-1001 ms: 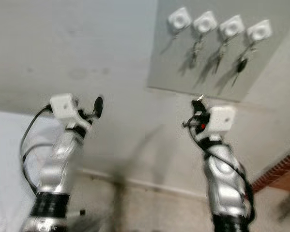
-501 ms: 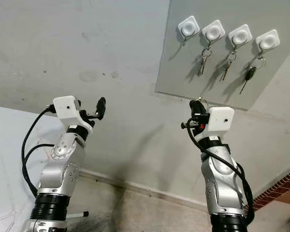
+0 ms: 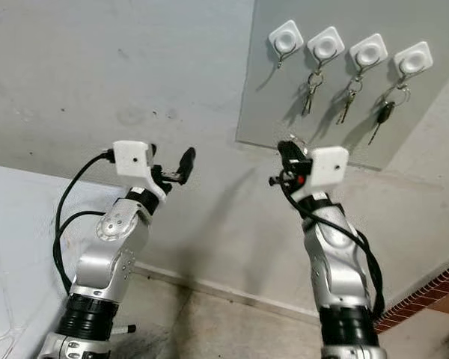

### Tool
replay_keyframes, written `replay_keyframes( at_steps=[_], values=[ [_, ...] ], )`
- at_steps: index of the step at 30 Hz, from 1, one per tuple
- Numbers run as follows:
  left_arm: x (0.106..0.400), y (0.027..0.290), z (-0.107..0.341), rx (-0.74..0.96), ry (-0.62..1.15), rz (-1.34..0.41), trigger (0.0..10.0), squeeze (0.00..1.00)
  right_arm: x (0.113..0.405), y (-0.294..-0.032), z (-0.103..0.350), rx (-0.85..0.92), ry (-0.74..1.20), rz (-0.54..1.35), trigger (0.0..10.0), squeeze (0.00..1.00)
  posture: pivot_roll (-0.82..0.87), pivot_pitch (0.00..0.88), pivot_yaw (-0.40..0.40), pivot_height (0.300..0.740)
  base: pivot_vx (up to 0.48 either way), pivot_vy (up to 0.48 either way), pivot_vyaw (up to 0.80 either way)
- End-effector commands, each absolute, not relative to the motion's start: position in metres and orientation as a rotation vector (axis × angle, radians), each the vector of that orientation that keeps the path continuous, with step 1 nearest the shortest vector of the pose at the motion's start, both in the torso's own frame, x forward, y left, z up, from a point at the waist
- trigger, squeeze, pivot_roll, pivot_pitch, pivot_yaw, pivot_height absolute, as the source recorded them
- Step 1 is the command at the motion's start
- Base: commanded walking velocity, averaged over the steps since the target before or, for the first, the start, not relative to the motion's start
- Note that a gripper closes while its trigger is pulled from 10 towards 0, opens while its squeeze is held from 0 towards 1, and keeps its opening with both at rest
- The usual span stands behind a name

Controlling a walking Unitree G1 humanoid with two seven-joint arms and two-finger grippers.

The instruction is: Hang keys on a hook

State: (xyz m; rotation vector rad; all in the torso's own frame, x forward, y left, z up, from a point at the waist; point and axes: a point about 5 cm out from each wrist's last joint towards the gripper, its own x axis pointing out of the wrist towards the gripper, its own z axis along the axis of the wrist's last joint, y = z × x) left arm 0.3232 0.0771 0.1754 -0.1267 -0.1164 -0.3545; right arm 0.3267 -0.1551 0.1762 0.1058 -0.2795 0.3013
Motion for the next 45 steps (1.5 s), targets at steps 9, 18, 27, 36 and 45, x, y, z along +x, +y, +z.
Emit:
replay_keyframes(
  at_steps=[9,18,27,36,45],
  values=[
    [0.322,0.072,0.192,-0.119,-0.160,-0.397,10.0,0.00,0.330,-0.136,0.202,0.241,-0.368,0.532,10.0,0.00,-0.02,0.010,-0.086,0.740,0.000,0.000,0.00],
    [0.318,0.071,0.202,-0.119,-0.187,-0.434,10.0,0.00,0.336,-0.138,0.209,0.262,-0.407,0.525,10.0,0.00,-0.01,0.016,-0.103,0.740,0.000,0.000,0.00],
    [0.311,0.054,0.214,-0.085,-0.227,-0.525,10.0,0.00,0.339,-0.145,0.211,0.250,-0.427,0.473,10.0,0.00,-0.01,0.010,-0.098,0.740,0.000,0.000,0.00],
    [0.306,0.041,0.218,-0.087,-0.233,-0.589,10.0,0.00,0.343,-0.153,0.211,0.236,-0.444,0.390,10.0,0.00,-0.01,0.002,-0.088,0.740,0.000,0.000,0.00],
    [0.304,0.037,0.220,-0.093,-0.234,-0.611,10.0,0.00,0.347,-0.153,0.221,0.225,-0.486,0.369,10.0,0.00,-0.01,0.000,-0.084,0.740,0.000,0.000,0.00]
  ],
)
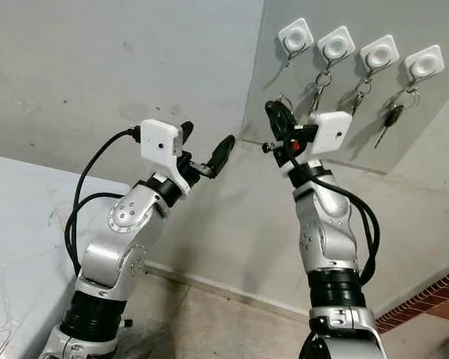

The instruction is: Hang keys on a hook

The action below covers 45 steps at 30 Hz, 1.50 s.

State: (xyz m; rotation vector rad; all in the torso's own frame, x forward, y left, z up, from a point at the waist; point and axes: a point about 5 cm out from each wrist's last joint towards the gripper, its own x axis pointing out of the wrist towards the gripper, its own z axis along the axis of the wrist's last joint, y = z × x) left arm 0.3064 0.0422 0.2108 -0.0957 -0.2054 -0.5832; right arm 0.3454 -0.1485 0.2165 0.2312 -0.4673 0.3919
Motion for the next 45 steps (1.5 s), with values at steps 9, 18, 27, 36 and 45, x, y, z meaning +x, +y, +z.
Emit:
replay_keyframes(
  at_steps=[9,18,27,36,45],
  values=[
    [0.303,0.035,0.221,-0.101,-0.231,-0.613,10.0,0.00,0.355,-0.153,0.230,0.219,-0.516,0.357,10.0,0.00,-0.01,0.000,-0.089,0.740,0.000,0.000,0.00],
    [0.302,0.036,0.222,-0.110,-0.231,-0.609,10.0,0.00,0.359,-0.148,0.232,0.235,-0.507,0.446,10.0,0.00,0.00,0.000,-0.095,0.740,0.000,0.000,0.00],
    [0.301,0.036,0.222,-0.115,-0.225,-0.608,10.0,0.00,0.363,-0.152,0.238,0.225,-0.528,0.466,10.0,0.00,0.00,0.000,-0.095,0.740,0.000,0.000,0.00],
    [0.301,0.036,0.223,-0.121,-0.222,-0.610,10.0,0.00,0.366,-0.162,0.252,0.206,-0.581,0.469,10.0,0.00,0.00,0.001,-0.100,0.740,0.000,0.000,0.00],
    [0.300,0.036,0.224,-0.129,-0.218,-0.609,10.0,0.00,0.369,-0.164,0.257,0.196,-0.597,0.486,10.0,0.00,0.00,0.004,-0.098,0.740,0.000,0.000,0.00]
  ],
)
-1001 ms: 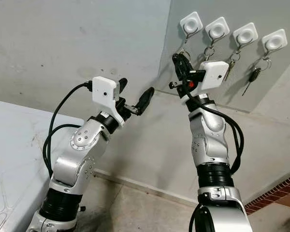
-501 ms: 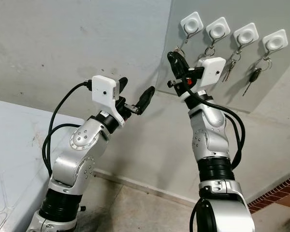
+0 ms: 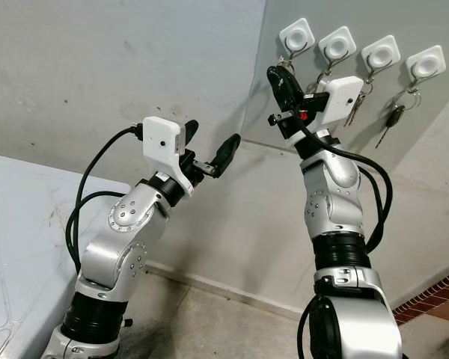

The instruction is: Hang keys on a hook

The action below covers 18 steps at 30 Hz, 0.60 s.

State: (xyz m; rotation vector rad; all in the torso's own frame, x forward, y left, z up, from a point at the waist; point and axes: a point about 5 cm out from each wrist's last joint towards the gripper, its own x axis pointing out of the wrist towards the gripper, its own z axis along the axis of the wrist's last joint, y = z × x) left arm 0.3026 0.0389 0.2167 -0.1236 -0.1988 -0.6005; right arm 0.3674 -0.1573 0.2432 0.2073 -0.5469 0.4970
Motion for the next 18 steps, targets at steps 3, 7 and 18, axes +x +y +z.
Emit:
replay_keyframes(
  at_steps=[3,7,18],
  values=[
    [0.3006,0.0367,0.2238,-0.128,-0.218,-0.607,10.0,0.00,0.3687,-0.1639,0.2567,0.192,-0.597,0.487,10.0,0.00,0.00,0.006,-0.098,0.740,0.000,0.000,0.00],
    [0.3006,0.0370,0.2240,-0.133,-0.218,-0.603,10.0,0.00,0.3666,-0.1620,0.2530,0.196,-0.594,0.490,10.0,0.00,0.00,0.007,-0.100,0.740,0.000,0.000,0.00],
    [0.3009,0.0361,0.2244,-0.142,-0.216,-0.609,10.0,0.00,0.3616,-0.1612,0.2539,0.205,-0.626,0.499,10.0,0.00,0.00,0.008,-0.096,0.740,0.000,0.000,0.00]
  ],
)
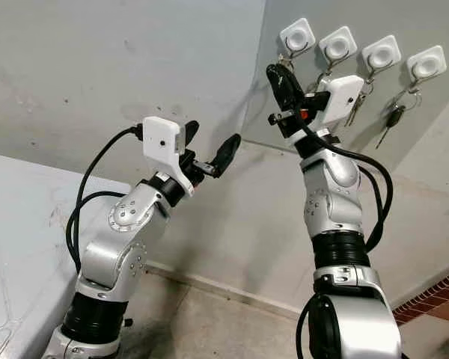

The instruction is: Hang keys on a hook

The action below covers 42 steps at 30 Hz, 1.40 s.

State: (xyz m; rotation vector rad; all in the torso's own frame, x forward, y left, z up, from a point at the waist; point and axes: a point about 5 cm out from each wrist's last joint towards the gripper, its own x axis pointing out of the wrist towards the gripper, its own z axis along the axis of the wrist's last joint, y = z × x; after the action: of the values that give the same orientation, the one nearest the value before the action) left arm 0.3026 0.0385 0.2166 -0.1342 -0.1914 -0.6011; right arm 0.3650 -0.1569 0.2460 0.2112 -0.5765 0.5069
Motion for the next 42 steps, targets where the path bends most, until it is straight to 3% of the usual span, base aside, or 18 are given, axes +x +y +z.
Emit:
replay_keyframes(
  at_steps=[1,30,42],
  values=[
    [0.301,0.036,0.224,-0.142,-0.216,-0.609,10.0,0.00,0.361,-0.162,0.255,0.206,-0.630,0.500,10.0,0.00,0.00,0.007,-0.097,0.740,0.000,0.000,0.00],
    [0.300,0.038,0.227,-0.160,-0.217,-0.599,10.0,0.00,0.378,-0.173,0.260,0.165,-0.510,0.559,10.0,0.00,0.01,0.013,-0.107,0.740,0.000,0.000,0.00],
    [0.299,0.039,0.227,-0.166,-0.212,-0.593,10.0,0.00,0.374,-0.168,0.240,0.163,-0.445,0.611,10.0,0.00,0.01,0.027,-0.106,0.740,0.000,0.000,0.00]
  ],
)
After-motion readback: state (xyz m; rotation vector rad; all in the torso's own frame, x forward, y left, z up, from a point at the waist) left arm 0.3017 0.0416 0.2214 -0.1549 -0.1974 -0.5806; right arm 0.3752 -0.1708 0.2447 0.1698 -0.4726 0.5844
